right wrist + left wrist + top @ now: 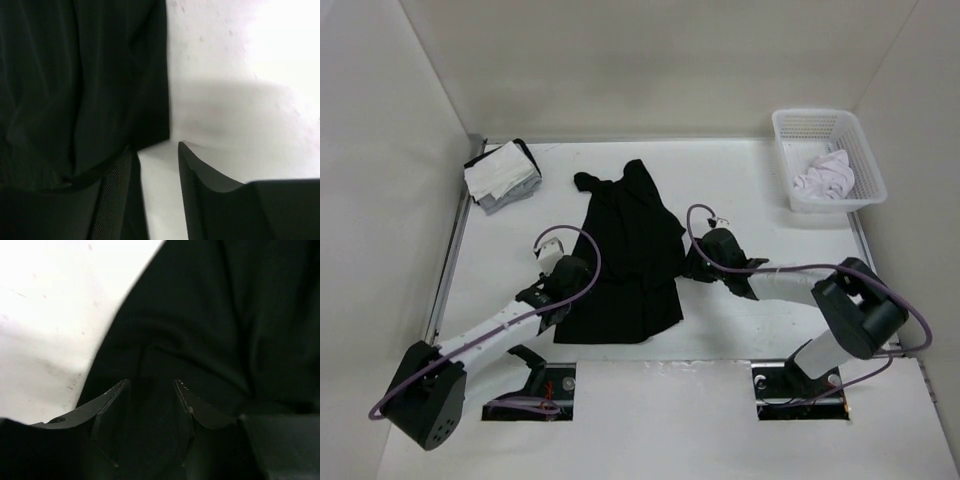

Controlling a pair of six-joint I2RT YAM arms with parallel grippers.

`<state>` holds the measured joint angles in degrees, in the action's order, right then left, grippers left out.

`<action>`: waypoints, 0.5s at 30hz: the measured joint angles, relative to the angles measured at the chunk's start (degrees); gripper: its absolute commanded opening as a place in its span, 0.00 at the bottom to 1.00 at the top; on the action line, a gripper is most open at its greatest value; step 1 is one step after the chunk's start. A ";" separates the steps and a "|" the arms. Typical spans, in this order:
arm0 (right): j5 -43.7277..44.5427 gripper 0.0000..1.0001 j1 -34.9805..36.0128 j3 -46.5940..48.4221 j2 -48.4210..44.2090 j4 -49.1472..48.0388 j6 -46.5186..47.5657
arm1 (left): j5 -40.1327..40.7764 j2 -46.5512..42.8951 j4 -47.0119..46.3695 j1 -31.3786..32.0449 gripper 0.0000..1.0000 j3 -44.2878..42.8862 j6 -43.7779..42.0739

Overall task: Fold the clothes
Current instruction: Flatten the tank top out

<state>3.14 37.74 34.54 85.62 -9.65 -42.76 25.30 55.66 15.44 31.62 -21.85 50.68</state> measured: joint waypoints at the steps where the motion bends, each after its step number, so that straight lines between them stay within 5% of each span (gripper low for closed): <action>1: -0.20 0.29 -0.33 1.11 1.92 -0.90 -0.31 | -0.02 1.97 -1.36 0.46 0.36 0.59 0.37; 4: -0.52 0.03 -0.74 3.41 6.08 -3.08 -1.11 | 0.50 5.16 -4.55 0.68 0.34 1.46 0.83; 9: 1.01 0.02 0.17 3.08 0.90 -2.58 -1.62 | 0.74 9.62 -12.57 -0.35 0.34 1.49 0.92; 15: 6.29 0.04 12.57 6.10 -27.21 11.87 -0.94 | -0.96 12.26 -17.90 -2.78 0.34 1.33 0.66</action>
<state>9.43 50.30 40.64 58.41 2.22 -43.70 24.34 67.92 -2.46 28.84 -20.51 51.33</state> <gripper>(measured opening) 0.037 0.338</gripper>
